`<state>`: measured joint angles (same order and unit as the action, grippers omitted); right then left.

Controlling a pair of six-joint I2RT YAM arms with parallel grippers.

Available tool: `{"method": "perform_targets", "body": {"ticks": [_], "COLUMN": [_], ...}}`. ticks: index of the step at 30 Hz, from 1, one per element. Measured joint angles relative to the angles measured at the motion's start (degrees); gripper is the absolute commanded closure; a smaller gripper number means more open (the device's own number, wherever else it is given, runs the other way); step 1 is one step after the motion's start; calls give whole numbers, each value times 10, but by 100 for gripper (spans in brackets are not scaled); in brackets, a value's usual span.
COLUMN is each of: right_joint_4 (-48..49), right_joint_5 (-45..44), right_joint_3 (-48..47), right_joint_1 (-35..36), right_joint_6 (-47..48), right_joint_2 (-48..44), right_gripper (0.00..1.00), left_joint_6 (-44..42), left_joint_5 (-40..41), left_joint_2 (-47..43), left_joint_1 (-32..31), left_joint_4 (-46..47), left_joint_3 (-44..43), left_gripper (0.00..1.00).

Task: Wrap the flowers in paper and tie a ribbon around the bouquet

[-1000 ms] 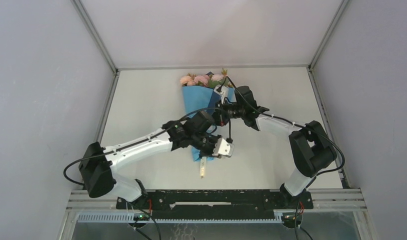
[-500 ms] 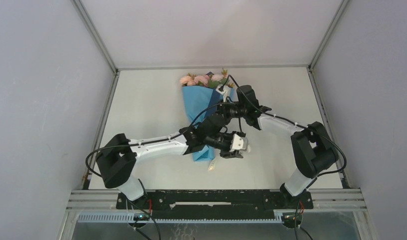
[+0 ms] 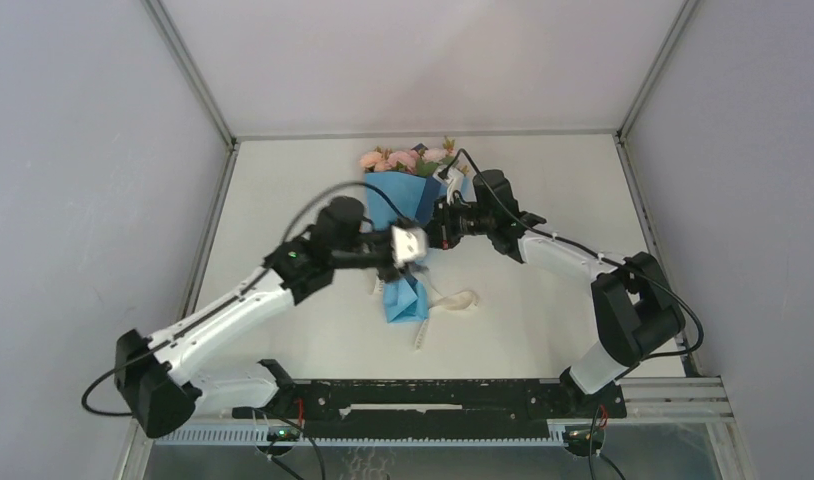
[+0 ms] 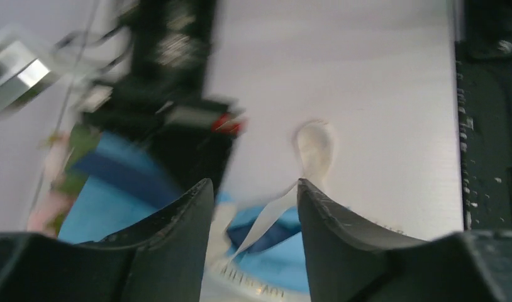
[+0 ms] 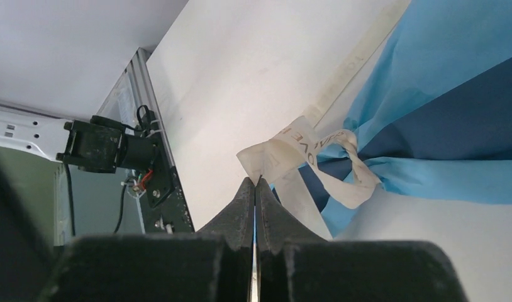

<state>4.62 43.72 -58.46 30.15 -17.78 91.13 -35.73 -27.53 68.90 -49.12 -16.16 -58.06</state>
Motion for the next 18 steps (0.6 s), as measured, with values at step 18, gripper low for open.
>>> {"method": "perform_targets", "body": {"ticks": [18], "right_joint_4": [3], "right_joint_5": [-10], "right_joint_3": [0], "right_joint_1": [29], "right_joint_6": [-58], "right_joint_2": [-8], "right_gripper": [100], "left_joint_6": [164], "left_joint_5": [-103], "left_joint_2": [82], "left_joint_1": [244], "left_joint_4": [122], "left_joint_3": [90], "left_gripper": [36]}}
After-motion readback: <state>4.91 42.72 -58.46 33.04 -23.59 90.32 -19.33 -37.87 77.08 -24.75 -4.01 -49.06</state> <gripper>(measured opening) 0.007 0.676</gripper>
